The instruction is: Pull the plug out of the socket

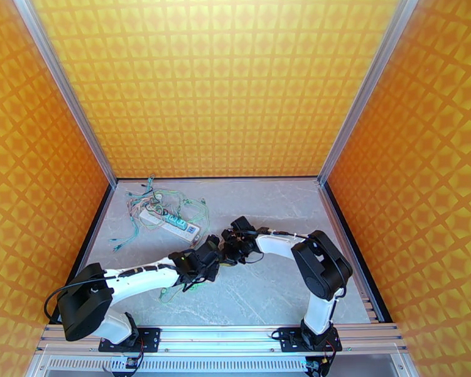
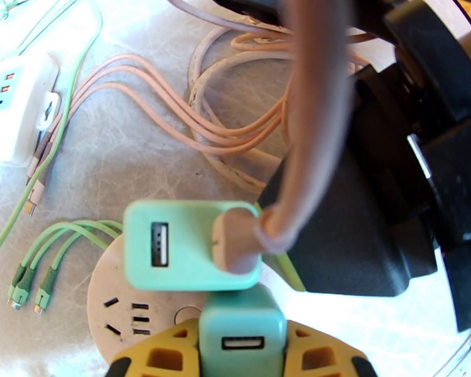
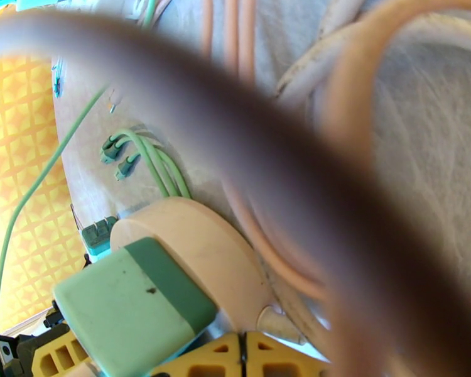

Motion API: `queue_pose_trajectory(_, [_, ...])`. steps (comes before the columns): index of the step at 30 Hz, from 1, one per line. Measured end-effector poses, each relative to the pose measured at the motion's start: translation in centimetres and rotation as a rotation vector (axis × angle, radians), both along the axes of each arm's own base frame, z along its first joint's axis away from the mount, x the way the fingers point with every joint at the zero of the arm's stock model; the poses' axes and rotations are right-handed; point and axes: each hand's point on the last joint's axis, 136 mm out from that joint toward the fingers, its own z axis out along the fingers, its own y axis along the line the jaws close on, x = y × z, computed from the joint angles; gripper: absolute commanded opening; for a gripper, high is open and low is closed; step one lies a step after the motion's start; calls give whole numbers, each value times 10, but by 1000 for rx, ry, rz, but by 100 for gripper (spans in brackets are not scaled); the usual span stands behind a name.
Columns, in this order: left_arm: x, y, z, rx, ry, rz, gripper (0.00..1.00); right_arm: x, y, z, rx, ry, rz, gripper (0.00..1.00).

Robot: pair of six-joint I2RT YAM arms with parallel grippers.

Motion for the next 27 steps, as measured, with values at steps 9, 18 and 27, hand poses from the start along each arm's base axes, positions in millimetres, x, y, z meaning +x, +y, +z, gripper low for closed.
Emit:
queue_pose_trajectory(9, [-3, -8, -1, 123, -24, -64, 5, 1, 0, 1, -17, 18, 2, 7])
queue_pose_trajectory(18, [-5, -12, -2, 223, -59, -79, 5, 1, 0, 0, -26, 20, 2, 7])
queue_pose_trajectory(27, [-3, -8, -2, 183, -35, -37, 4, 1, -1, -1, -33, 15, 1, 5])
